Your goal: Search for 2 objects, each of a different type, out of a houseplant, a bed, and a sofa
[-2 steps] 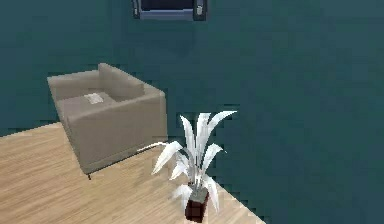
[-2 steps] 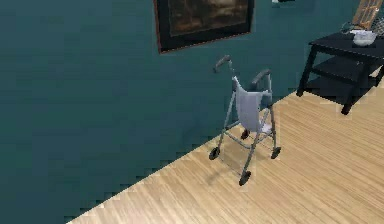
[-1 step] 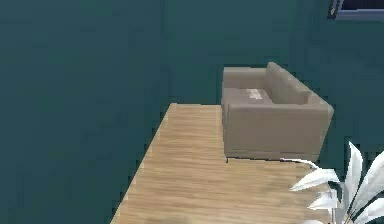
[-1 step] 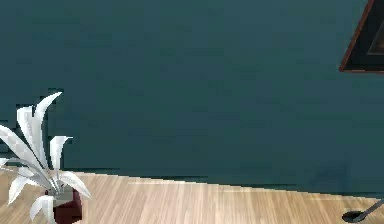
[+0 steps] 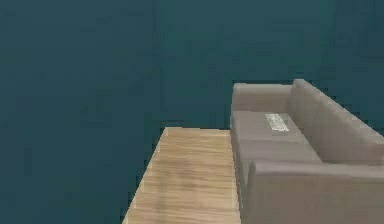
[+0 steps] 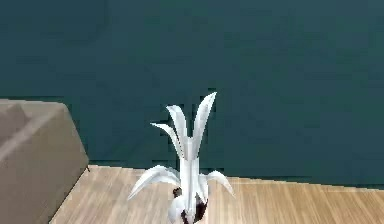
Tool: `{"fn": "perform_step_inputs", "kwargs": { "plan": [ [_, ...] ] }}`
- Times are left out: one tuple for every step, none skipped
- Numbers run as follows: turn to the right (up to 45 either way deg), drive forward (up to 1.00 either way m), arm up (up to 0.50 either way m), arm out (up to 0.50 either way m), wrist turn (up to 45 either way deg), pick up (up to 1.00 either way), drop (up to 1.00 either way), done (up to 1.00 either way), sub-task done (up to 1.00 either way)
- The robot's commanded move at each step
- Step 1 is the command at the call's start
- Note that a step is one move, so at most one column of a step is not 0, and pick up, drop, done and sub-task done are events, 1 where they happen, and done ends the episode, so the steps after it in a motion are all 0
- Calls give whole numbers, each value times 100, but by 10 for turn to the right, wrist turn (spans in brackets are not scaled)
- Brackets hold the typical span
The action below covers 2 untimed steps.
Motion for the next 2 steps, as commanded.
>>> {"fn": "perform_step_inputs", "kwargs": {
  "plan": [
    [270, 0, 0, 0, 0, 0, 0, 0, 0],
    [0, 0, 0, 0, 0, 0, 0, 100, 0]
  ]
}}
